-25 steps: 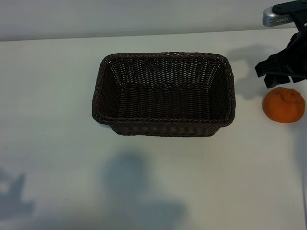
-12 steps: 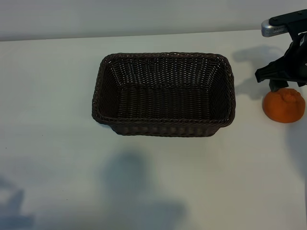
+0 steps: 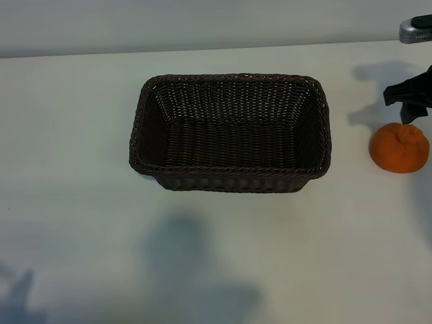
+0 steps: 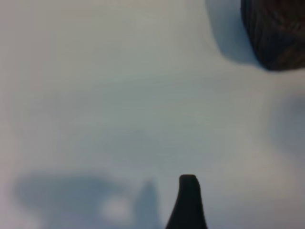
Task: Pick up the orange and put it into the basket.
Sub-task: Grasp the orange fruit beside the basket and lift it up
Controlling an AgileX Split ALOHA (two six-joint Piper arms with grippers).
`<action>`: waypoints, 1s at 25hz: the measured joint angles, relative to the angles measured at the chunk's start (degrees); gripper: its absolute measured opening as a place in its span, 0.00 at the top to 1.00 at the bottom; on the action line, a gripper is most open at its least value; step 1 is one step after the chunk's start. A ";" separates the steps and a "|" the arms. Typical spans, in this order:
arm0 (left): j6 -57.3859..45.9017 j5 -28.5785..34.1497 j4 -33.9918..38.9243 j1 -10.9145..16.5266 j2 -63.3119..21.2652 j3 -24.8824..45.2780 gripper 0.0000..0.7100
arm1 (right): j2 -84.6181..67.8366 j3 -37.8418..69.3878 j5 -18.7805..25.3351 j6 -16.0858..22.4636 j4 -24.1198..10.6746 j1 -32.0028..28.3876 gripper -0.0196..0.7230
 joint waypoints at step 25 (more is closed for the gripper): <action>2.80 0.79 0.01 0.00 -1.44 0.06 0.16 | 13.31 -0.57 -2.23 0.20 1.22 -0.18 0.85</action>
